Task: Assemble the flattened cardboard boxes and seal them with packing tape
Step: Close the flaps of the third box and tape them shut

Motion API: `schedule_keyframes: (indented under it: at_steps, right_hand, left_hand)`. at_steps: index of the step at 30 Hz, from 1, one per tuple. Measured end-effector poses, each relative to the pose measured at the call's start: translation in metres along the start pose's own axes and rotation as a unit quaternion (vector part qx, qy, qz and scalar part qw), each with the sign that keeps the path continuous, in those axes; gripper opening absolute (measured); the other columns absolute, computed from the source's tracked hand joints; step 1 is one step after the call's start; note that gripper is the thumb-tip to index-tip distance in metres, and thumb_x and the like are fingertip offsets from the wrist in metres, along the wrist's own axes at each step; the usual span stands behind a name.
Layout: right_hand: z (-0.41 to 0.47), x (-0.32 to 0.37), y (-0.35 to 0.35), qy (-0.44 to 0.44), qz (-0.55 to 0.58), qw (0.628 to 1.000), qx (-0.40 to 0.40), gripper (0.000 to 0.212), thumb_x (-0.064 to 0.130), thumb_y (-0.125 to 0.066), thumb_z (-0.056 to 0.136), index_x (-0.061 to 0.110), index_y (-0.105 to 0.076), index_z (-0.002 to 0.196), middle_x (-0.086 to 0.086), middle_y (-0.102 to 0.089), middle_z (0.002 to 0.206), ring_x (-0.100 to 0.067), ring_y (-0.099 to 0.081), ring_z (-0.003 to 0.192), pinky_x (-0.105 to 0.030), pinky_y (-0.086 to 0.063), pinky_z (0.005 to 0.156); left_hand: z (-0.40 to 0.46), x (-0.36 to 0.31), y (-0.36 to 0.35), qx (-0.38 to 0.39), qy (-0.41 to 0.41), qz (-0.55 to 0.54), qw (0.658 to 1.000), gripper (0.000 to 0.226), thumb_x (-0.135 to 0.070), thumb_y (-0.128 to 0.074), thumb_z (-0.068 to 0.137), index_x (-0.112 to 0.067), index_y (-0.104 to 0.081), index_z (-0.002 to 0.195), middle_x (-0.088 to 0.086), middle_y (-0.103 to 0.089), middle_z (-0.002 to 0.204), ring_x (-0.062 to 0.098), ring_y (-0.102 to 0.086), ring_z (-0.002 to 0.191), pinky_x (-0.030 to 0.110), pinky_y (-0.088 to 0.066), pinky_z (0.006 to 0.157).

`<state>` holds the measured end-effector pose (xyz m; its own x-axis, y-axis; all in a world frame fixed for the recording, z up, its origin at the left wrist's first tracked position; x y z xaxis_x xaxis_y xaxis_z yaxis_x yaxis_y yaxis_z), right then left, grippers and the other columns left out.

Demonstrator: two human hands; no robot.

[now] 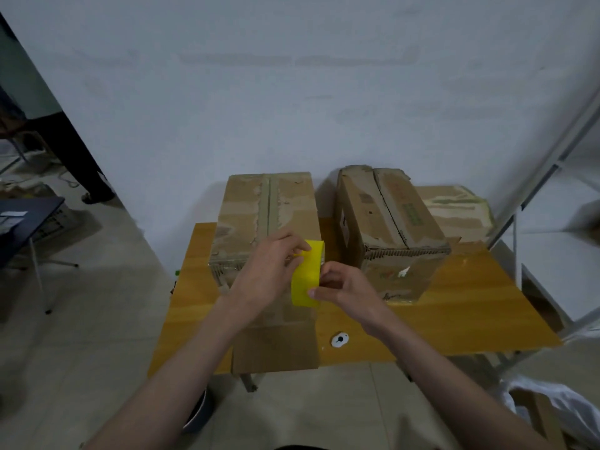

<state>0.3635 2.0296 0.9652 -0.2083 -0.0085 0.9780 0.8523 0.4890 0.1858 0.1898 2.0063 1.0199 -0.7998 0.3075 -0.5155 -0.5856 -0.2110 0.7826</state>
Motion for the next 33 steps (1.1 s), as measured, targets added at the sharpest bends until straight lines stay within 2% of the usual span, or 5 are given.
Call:
schedule_keyframes:
  at_steps: [12,16,23,28,33]
  right_hand:
    - [0.005,-0.001,0.001,0.001,-0.029,0.999,-0.028,0.014,0.019,-0.072,0.088,0.010,-0.064,0.095,-0.004,-0.073,0.094,-0.022,-0.068,0.095,-0.047,-0.051,0.090]
    - [0.011,-0.007,0.002,0.010,-0.102,0.993,-0.056,0.023,0.034,-0.065,0.093,0.019,-0.061,0.109,0.001,-0.069,0.101,-0.017,-0.065,0.095,-0.048,-0.054,0.086]
    - [0.013,-0.012,0.012,0.023,-0.114,0.987,-0.109,0.035,0.029,-0.057,0.100,0.023,-0.038,0.129,-0.006,-0.065,0.101,-0.015,-0.060,0.082,-0.039,-0.051,0.071]
    - [0.013,-0.018,0.024,0.041,-0.090,0.987,-0.130,0.014,0.025,-0.053,0.101,0.030,-0.046,0.112,-0.002,-0.046,0.067,-0.010,-0.042,0.058,-0.033,-0.036,0.057]
    - [0.005,-0.020,0.034,0.070,-0.046,0.992,-0.099,0.007,0.016,-0.052,0.102,0.017,-0.047,0.096,0.009,-0.038,0.066,-0.008,-0.034,0.060,-0.020,-0.031,0.055]
  left_hand:
    - [0.015,0.009,-0.008,0.096,0.019,0.057,0.994,0.022,-0.009,-0.053,0.092,-0.017,-0.042,0.109,-0.003,-0.049,0.085,0.023,-0.050,0.079,0.033,-0.034,0.058]
    - [0.018,0.002,-0.008,0.119,0.018,0.033,0.992,0.032,-0.028,-0.041,0.084,-0.009,-0.044,0.110,-0.002,-0.050,0.091,0.019,-0.047,0.086,0.027,-0.029,0.071]
    - [0.021,-0.007,-0.025,0.129,0.011,-0.035,0.991,0.025,0.005,-0.050,0.093,-0.003,-0.047,0.117,0.009,-0.061,0.092,0.023,-0.054,0.089,0.035,-0.040,0.073]
    - [0.027,-0.016,-0.027,0.116,0.001,-0.063,0.991,0.018,0.004,-0.045,0.096,-0.003,-0.046,0.113,-0.017,-0.044,0.092,0.013,-0.046,0.090,0.027,-0.037,0.076]
    - [0.044,-0.010,-0.029,0.090,0.042,-0.052,0.994,0.021,-0.003,-0.048,0.097,-0.019,-0.040,0.108,-0.002,-0.050,0.086,0.019,-0.048,0.086,0.035,-0.041,0.074]
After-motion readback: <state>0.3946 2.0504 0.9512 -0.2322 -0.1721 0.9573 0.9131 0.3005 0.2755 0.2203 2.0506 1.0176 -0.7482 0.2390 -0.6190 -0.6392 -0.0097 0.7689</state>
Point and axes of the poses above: each hand's wrist, its own z-axis towards the middle knuckle, its own y-axis out of the back of the hand, x = y × z, the point moved 2 cm from there along z, towards the middle knuckle
